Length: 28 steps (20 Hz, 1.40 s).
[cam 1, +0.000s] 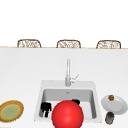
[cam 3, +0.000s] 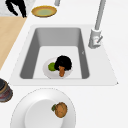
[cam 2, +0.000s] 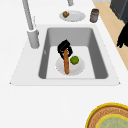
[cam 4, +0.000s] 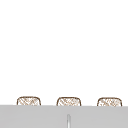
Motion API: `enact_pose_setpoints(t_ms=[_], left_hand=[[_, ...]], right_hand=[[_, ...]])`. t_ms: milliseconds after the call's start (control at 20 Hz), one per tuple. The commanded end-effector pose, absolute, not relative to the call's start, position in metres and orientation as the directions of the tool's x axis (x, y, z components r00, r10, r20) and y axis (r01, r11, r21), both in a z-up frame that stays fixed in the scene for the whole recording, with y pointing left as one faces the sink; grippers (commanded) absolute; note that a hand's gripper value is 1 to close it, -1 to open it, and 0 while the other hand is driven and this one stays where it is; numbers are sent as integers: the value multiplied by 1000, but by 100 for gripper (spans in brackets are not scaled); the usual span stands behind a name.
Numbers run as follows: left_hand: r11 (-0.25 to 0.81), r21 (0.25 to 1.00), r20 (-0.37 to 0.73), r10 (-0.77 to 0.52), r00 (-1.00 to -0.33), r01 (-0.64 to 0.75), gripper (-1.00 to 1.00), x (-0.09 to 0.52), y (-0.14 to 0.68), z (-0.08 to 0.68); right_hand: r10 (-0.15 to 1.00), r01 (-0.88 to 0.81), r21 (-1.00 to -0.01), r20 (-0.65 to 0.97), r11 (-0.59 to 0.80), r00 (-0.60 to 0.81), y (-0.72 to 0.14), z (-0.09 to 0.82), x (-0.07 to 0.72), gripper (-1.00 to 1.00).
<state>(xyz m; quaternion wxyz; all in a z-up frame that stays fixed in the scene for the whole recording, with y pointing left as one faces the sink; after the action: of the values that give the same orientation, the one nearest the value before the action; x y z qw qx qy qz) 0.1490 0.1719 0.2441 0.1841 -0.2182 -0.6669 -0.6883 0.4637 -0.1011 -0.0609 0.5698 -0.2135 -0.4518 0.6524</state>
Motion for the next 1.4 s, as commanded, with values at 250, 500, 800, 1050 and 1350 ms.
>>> enact_pose_setpoints(t_ms=[250,500,800,1050,1350], left_hand=[[-43,838,546,38,-837,544,0,149,172,244],[-43,838,546,38,-837,544,0,149,172,244],[-43,838,546,38,-837,544,0,149,172,244],[-43,838,546,38,-837,544,0,149,172,244],[-43,838,546,38,-837,544,0,149,172,244]], right_hand=[[944,-550,-831,241,82,-224,-115,-5,465,100],[943,-542,-836,245,87,-227,-128,22,465,100],[941,-542,-835,251,91,-228,-149,52,464,100],[946,-532,-841,242,93,-217,-168,80,464,100],[938,-538,-837,263,106,-225,-195,114,462,100]])
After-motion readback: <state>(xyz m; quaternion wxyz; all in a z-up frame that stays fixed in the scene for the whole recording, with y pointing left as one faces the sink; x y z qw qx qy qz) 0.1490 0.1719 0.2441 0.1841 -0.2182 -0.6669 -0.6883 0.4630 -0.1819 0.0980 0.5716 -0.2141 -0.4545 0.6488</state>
